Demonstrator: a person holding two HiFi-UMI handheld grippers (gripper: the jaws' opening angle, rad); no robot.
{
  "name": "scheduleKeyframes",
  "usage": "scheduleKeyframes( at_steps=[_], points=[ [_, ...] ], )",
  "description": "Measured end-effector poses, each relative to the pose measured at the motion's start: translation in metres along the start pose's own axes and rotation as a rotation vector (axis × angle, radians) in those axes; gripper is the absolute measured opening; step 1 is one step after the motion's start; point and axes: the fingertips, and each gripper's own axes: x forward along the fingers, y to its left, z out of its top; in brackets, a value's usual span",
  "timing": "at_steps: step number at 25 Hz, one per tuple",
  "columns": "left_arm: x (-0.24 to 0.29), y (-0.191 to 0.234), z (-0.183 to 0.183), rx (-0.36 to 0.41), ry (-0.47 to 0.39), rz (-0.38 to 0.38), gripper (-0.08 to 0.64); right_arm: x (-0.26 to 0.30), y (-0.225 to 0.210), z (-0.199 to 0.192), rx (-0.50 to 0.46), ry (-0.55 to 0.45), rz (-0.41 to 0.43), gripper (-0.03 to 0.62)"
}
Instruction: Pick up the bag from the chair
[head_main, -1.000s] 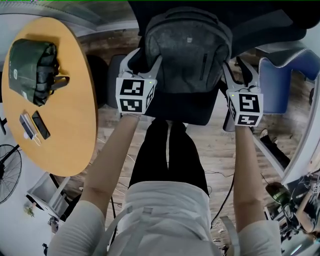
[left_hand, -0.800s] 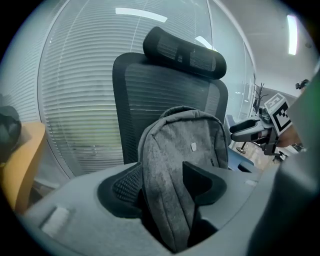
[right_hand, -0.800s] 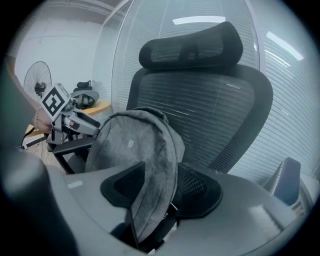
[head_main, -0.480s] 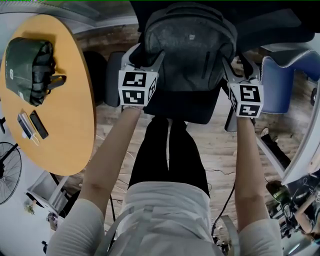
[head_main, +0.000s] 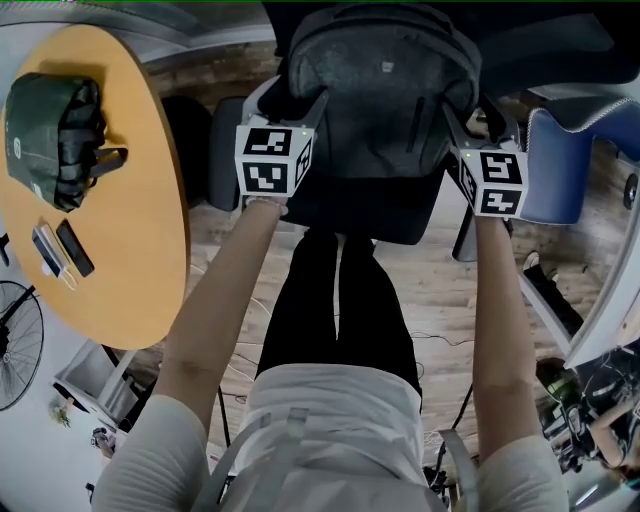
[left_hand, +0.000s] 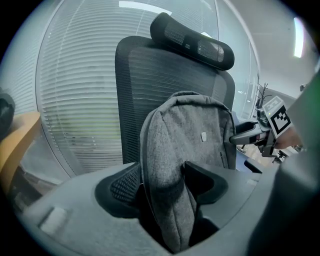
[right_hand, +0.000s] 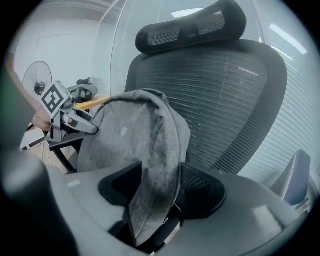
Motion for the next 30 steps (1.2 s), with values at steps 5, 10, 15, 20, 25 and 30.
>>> scheduleKeyframes(
  at_steps=[5, 10, 15, 20, 25, 30],
  points=[
    [0.005, -0.001, 0.0, 0.016, 0.003, -0.015, 0.279, 0.001, -0.007, -0.002, -0.012, -0.001, -0.029, 0.158],
    [0.007, -0.004, 0.001, 0.033, 0.009, -0.026, 0.206, 0.002, -0.008, -0.002, -0.035, 0.006, -0.042, 0.114],
    [0.005, -0.005, 0.001, 0.016, 0.008, -0.037, 0.162, 0.0, -0.006, -0.002, -0.037, -0.003, -0.047, 0.094],
    [0.002, -0.004, 0.002, -0.007, 0.013, -0.04, 0.114, -0.002, -0.006, -0.001, -0.026, -0.006, -0.047, 0.084],
    [-0.003, -0.009, 0.003, -0.002, 0.018, -0.043, 0.092, -0.007, -0.004, -0.002, -0.008, -0.002, -0.034, 0.073],
    [-0.009, -0.015, 0.005, 0.001, 0.028, -0.057, 0.08, -0.016, -0.003, -0.003, 0.007, 0.005, -0.024, 0.066]
  ],
)
